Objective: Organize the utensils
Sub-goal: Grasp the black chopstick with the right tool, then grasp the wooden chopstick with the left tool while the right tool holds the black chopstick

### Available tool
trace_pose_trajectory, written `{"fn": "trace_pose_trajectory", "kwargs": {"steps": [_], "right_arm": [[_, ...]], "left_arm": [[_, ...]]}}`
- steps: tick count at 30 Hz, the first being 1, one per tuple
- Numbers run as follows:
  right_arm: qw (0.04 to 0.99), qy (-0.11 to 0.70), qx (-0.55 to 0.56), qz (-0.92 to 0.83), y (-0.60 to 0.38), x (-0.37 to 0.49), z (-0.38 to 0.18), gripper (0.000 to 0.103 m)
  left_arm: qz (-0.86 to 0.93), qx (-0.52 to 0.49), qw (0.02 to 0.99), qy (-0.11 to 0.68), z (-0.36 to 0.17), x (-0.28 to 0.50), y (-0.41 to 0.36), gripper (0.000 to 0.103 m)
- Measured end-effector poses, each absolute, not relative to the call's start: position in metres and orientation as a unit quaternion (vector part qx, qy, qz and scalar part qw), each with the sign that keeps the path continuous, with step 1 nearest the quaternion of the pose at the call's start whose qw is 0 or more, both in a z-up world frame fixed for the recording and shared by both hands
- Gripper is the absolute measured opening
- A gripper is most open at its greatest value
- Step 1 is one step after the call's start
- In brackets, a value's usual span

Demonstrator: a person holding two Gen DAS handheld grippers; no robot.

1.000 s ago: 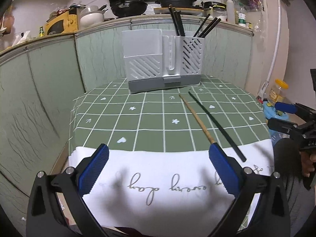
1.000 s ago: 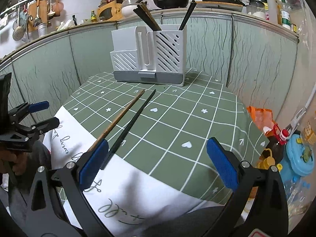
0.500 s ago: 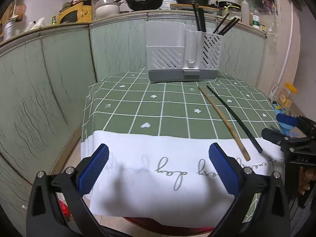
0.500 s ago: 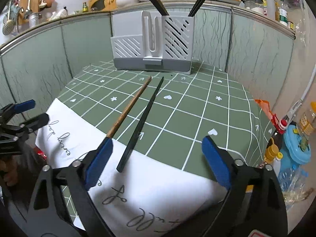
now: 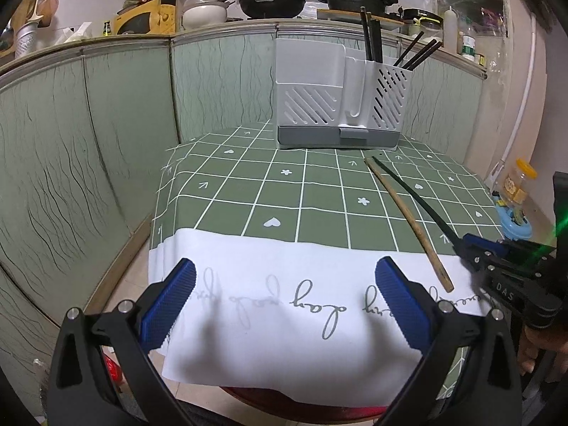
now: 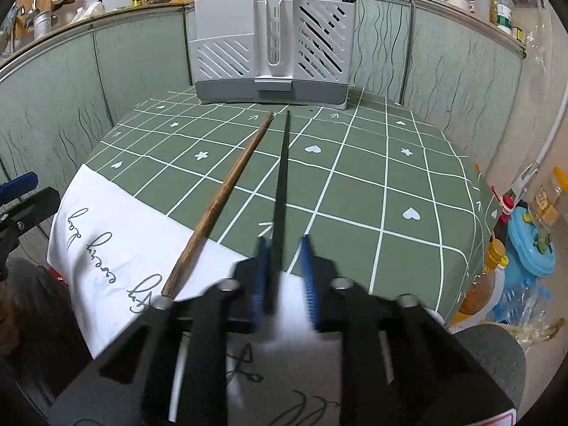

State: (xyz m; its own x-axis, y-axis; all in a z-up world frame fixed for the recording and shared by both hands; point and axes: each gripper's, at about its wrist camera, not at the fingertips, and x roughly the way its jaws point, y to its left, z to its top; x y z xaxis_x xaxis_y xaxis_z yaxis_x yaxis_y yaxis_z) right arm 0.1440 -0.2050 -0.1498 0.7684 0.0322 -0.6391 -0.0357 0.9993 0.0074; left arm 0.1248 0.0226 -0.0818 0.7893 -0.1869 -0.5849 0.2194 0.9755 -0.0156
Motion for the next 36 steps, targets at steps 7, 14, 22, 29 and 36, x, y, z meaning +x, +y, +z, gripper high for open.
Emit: {"fn": "trace_pose_trajectory", "kwargs": {"steps": [7,14,22,29,36], "right_arm": [[0.94,0.34,0.015,0.009,-0.215,0.143,-0.15,0.006],[0.94,0.341,0.022,0.006,-0.233,0.14,-0.148,0.006],[0.941,0.336,0.034,-0.006,-0.258,0.13,-0.144,0.006],[0.941,0.334,0.046,-0.015,-0.277,0.124,-0.141,0.006],[0.942,0.331,0.053,-0.021,-0.291,0.118,-0.142,0.006]], "left_arm": [[-0.098,0.032,0.946,0.307,-0.081,0.121,0.01,0.099],[-0.093,0.034,0.947,0.307,-0.083,0.119,-0.018,0.099],[-0.093,0.044,0.946,0.307,-0.089,0.117,-0.059,0.099],[-0.094,0.045,0.946,0.306,-0.096,0.119,-0.089,0.099],[-0.082,0.06,0.941,0.321,-0.107,0.126,-0.107,0.069]]}}
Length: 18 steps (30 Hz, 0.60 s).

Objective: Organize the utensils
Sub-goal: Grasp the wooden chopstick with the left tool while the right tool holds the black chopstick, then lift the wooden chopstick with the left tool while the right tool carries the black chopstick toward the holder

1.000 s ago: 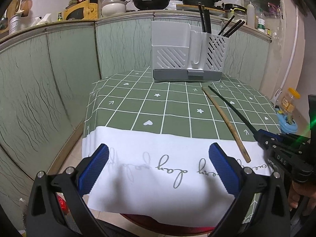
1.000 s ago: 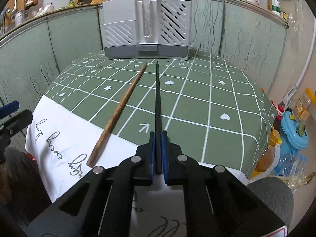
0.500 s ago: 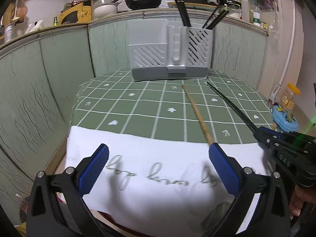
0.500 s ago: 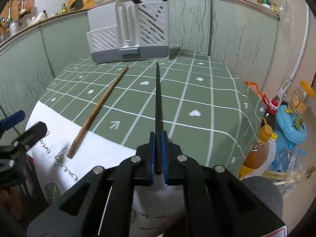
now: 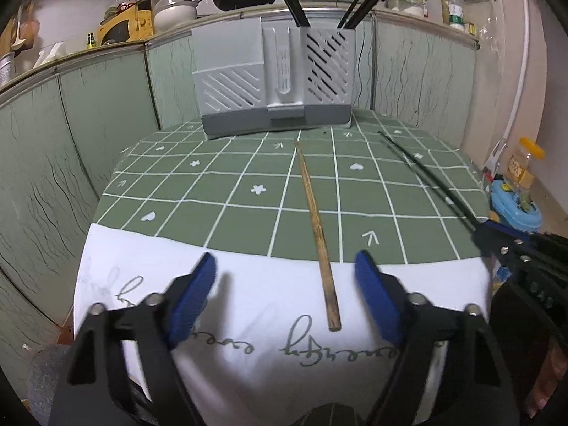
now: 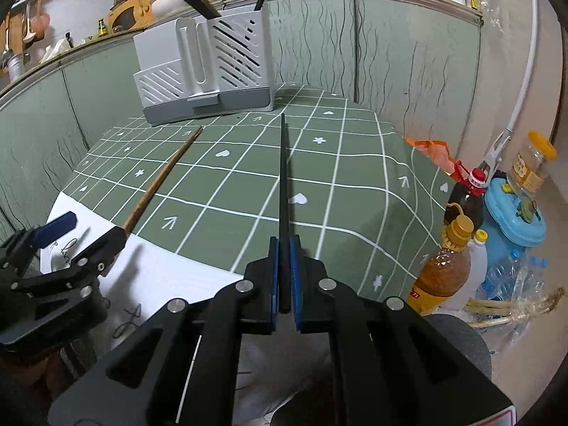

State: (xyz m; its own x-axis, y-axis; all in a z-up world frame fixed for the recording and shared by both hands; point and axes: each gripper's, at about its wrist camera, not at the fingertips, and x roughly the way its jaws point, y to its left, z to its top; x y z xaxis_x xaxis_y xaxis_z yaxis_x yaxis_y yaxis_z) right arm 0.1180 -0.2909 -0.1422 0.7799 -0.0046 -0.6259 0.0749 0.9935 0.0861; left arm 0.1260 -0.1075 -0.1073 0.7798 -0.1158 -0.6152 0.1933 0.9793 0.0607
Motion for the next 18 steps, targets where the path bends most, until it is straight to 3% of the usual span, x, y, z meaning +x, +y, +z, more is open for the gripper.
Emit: {"fn": "trace_pose_trajectory", "kwargs": {"steps": [2,6,7,8,11,18], "right_arm": [[0.942,0.331,0.055,-0.022,-0.293,0.118,-0.143,0.006],[0.942,0.331,0.057,-0.021,-0.295,0.118,-0.144,0.006],[0.942,0.331,0.056,-0.021,-0.294,0.118,-0.143,0.006],[0.942,0.33,0.055,-0.021,-0.293,0.118,-0.143,0.006],[0.942,0.331,0.052,-0.018,-0.29,0.119,-0.144,0.006],[0.943,0.329,0.05,-0.01,-0.286,0.119,-0.141,0.006]], "left_arm": [[-0.078,0.063,0.937,0.334,-0.112,0.129,-0.111,0.049],[-0.049,0.077,0.942,0.324,-0.114,0.127,-0.112,0.031],[-0.04,0.077,0.943,0.322,-0.114,0.128,-0.11,0.018],[-0.035,0.073,0.943,0.322,-0.113,0.129,-0.106,0.013],[-0.04,0.061,0.942,0.326,-0.112,0.132,-0.098,0.008],[-0.052,0.04,0.942,0.33,-0.107,0.129,-0.088,0.008]]}}
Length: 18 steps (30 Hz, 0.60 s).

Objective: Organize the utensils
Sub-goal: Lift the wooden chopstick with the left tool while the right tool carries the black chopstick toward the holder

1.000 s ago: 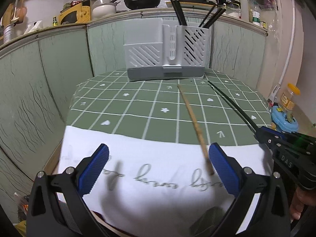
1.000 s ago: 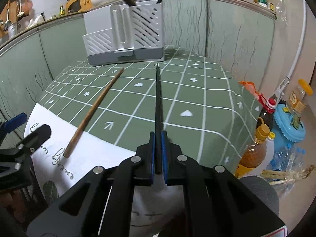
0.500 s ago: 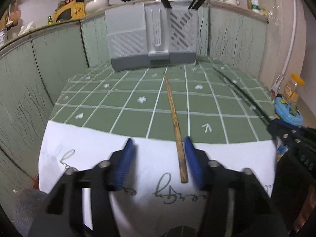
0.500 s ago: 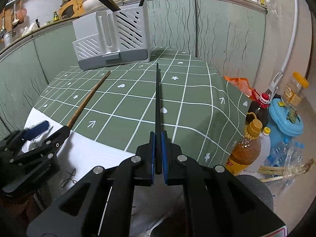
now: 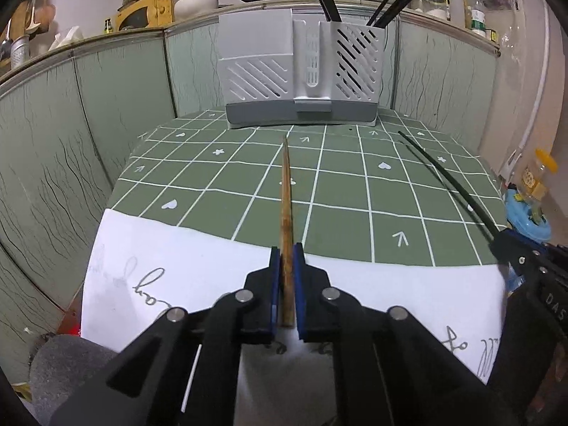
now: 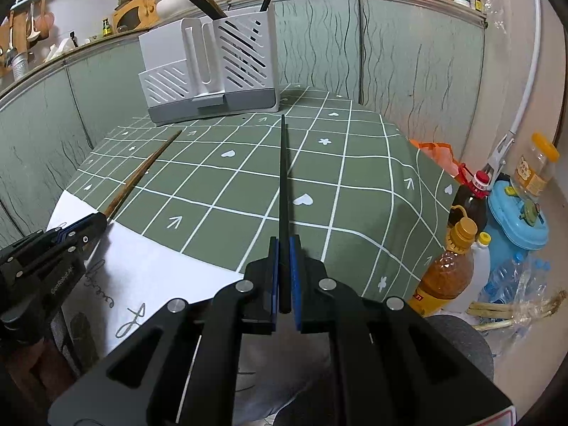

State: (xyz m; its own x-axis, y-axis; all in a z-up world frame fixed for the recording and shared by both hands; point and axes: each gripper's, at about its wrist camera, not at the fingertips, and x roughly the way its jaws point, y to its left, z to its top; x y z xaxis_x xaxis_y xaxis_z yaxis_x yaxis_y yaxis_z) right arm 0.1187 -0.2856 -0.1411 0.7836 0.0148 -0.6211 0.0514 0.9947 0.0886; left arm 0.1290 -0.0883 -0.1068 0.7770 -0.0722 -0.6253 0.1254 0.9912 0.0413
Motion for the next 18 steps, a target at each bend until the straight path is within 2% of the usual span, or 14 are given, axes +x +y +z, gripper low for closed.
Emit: {"fn": "trace_pose_trajectory", "kwargs": {"steps": [18], "right_arm": [[0.953,0.299,0.043,0.009,-0.279,0.115,-0.096,0.006]], "left_arm": [[-0.062,0.027,0.959,0.274,-0.041,0.117,-0.067,0.009]]}}
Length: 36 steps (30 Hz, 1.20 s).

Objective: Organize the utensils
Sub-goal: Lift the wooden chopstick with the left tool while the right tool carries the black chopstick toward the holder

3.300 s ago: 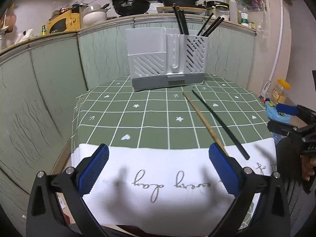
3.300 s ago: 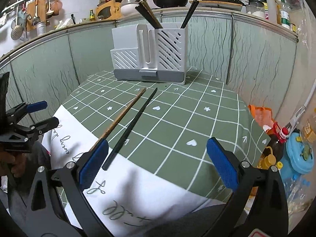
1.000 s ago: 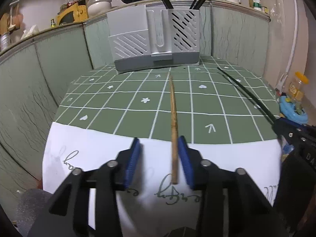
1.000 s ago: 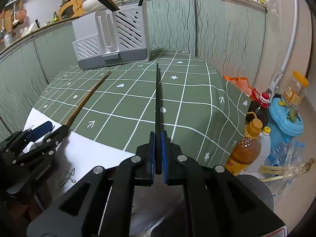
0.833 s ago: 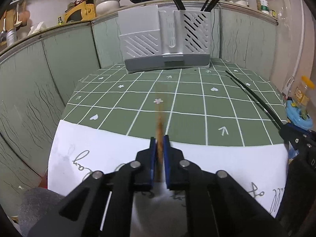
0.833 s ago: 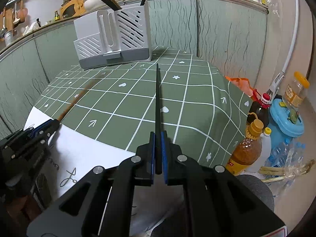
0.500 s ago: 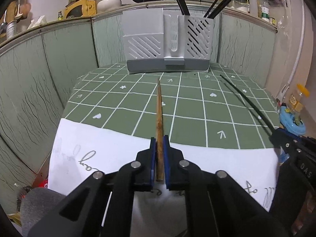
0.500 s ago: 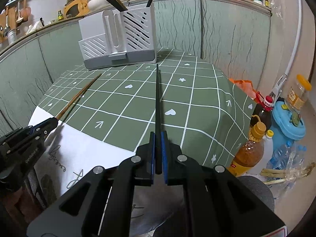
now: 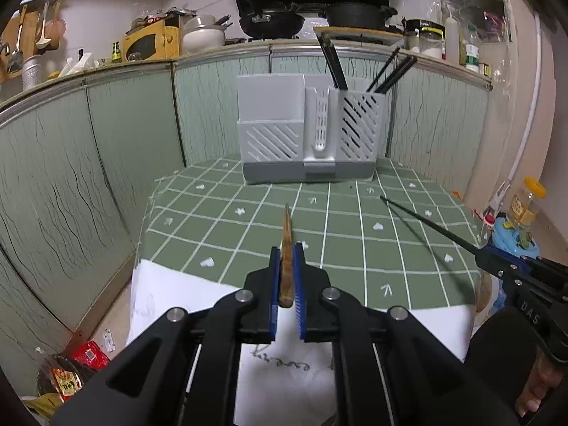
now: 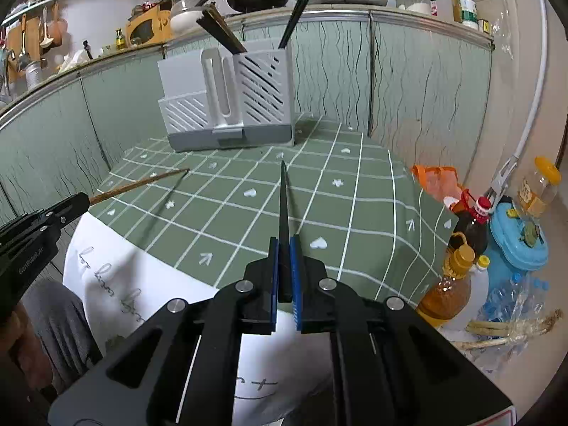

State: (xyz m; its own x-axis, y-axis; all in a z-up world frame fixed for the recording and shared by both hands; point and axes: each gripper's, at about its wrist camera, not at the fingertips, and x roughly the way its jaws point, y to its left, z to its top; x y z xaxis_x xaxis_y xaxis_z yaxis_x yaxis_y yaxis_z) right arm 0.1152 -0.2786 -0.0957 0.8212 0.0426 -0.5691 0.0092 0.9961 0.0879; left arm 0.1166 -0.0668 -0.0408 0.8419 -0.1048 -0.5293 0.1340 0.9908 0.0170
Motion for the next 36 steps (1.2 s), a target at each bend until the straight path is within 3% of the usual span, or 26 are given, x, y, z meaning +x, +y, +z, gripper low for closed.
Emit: {"fn": "trace_pose_trajectory", "kwargs": {"steps": [17,36], "right_arm": [[0.972,0.229,0.045,0.019,-0.282,0.125,-0.018,0.006],[0.978,0.199,0.042,0.039,-0.295,0.139,0.026,0.006]], "left_arm": [[-0.077,0.015,0.969,0.234,0.019,0.13,-0.054,0.008],[-0.113,0.041,0.972,0.204,0.059,0.146,-0.052,0.008]]}}
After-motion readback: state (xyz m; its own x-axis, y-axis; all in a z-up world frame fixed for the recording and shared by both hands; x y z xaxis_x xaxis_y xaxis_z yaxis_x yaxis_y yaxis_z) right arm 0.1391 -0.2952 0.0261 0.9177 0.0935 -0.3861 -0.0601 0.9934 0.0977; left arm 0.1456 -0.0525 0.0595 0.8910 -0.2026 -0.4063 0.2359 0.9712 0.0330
